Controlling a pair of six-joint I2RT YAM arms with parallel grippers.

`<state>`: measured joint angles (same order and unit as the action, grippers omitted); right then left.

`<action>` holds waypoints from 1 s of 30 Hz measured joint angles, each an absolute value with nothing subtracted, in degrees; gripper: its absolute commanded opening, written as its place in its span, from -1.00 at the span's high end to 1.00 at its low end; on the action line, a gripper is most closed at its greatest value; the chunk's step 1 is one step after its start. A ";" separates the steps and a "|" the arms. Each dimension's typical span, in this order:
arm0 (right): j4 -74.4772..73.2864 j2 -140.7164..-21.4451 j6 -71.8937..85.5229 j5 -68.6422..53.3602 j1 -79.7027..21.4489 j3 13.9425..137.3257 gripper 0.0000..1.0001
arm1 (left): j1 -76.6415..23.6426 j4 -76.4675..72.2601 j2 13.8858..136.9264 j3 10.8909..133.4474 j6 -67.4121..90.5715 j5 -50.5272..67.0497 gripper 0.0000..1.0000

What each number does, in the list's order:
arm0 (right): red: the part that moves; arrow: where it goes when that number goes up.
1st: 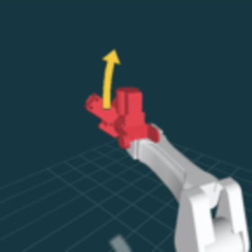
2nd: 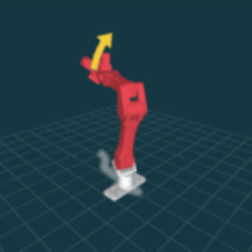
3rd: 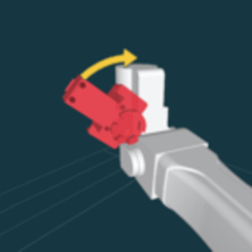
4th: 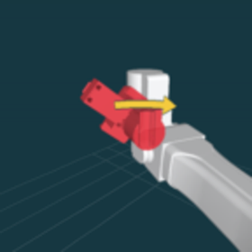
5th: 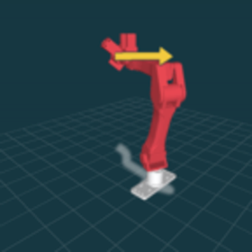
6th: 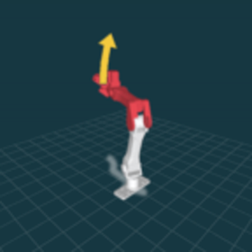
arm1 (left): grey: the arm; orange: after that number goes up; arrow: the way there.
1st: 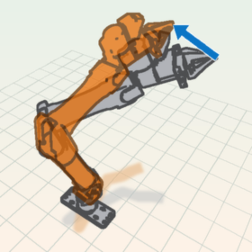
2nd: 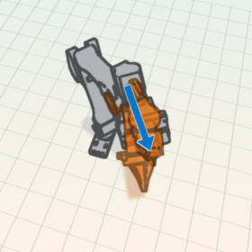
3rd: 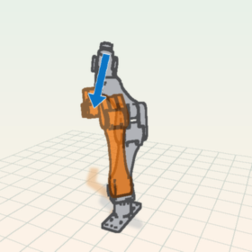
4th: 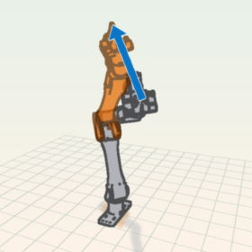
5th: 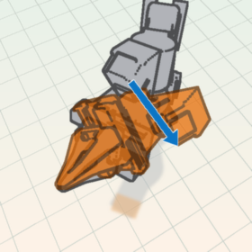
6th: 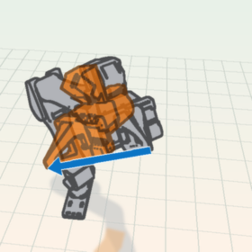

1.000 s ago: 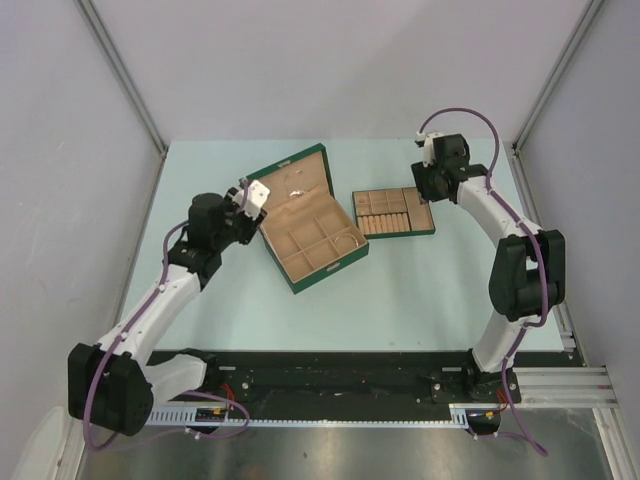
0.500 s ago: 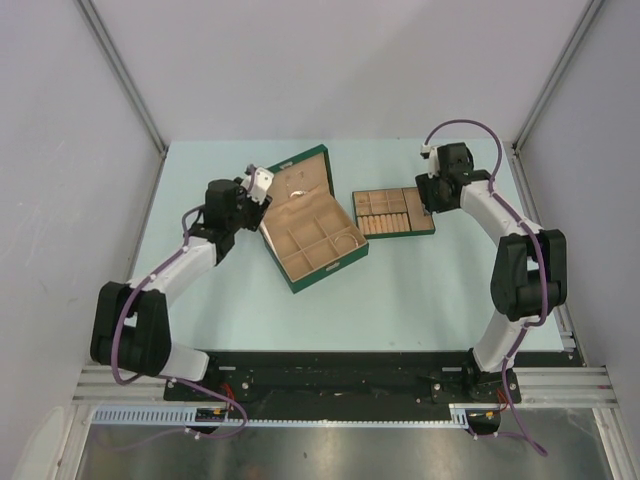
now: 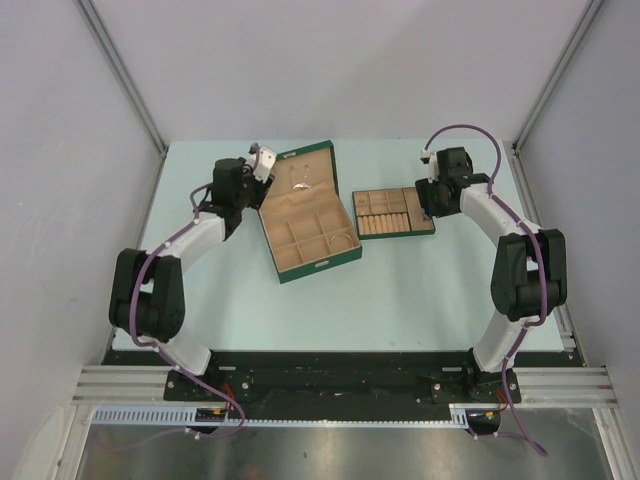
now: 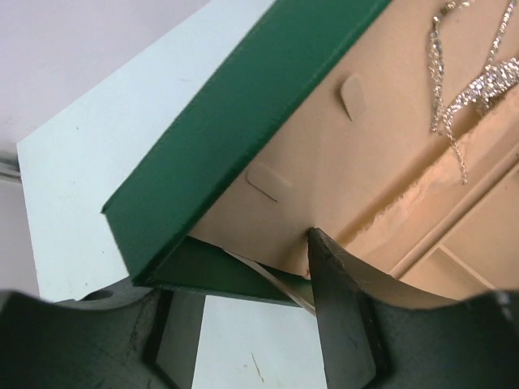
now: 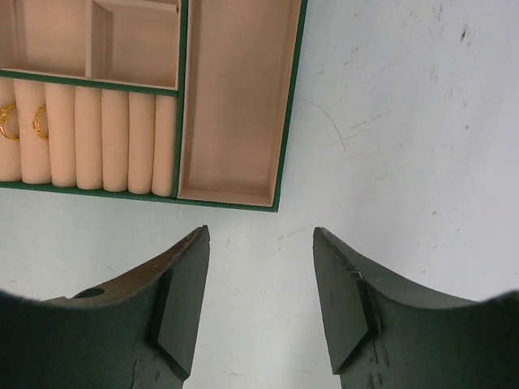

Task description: Organize the mixed jewelry

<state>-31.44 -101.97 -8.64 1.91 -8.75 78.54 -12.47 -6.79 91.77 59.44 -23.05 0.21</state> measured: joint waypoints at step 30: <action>-28.16 -103.22 -7.09 2.94 -9.13 78.54 -0.21 | -12.12 -5.61 98.56 72.49 -24.40 0.86 -0.35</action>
<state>-28.16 -103.22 -7.09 2.94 -9.13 78.54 -12.12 -5.61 98.56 72.49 -24.40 0.86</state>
